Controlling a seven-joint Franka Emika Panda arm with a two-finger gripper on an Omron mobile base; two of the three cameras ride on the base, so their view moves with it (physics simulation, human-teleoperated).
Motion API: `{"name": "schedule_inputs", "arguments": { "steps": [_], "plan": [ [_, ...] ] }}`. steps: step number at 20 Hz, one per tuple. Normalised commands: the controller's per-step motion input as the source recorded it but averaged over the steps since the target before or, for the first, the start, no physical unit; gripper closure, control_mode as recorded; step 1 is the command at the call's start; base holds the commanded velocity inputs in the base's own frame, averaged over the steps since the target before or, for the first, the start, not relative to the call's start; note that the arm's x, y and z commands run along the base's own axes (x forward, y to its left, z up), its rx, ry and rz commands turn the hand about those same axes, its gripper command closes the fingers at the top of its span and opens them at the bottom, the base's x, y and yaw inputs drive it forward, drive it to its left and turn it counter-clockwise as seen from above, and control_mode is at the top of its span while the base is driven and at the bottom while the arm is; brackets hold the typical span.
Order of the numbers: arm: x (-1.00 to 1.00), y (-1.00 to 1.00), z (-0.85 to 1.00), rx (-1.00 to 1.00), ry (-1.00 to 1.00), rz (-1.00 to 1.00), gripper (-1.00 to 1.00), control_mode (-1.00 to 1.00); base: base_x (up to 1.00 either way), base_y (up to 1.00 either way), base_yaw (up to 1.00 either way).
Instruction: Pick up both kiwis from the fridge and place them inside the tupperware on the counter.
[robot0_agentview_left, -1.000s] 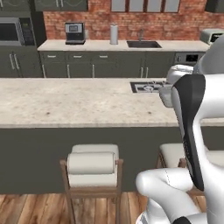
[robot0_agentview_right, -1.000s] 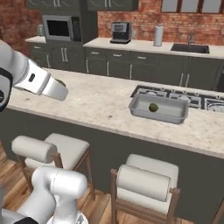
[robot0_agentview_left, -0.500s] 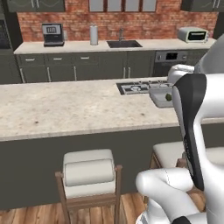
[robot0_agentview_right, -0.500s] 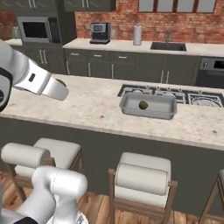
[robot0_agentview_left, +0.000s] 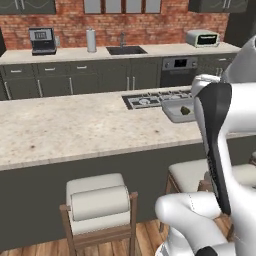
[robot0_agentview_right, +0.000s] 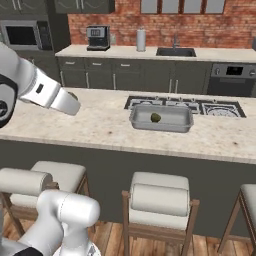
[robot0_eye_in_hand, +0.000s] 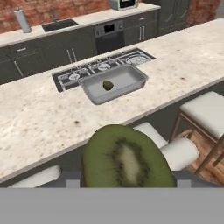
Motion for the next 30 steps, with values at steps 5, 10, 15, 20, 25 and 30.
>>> {"name": "schedule_inputs", "arguments": {
  "steps": [5, 10, 15, 20, 25, 30],
  "plan": [
    [1.0, -0.36, 0.06, 0.07, 0.72, -0.15, 1.0, -1.0, 0.0, 0.0, 0.0],
    [0.99, -0.52, 0.0, 0.12, 0.7, 0.0, 1.0, -1.0, 0.0, 0.0, 0.0],
    [0.7, -0.48, -0.23, 0.14, 0.14, 0.01, 1.0, -1.0, 0.0, 0.0, 0.0],
    [0.61, -0.54, -0.44, 0.19, -0.02, 0.11, 1.0, -1.0, 0.0, 0.0, 0.0],
    [0.6, -0.49, -0.46, 0.12, -0.24, 0.09, 1.0, -1.0, 0.0, 0.0, 0.0],
    [0.77, -0.39, -0.37, 0.01, -0.17, 0.02, 1.0, -1.0, 0.0, 0.0, 0.0]
  ]
}}
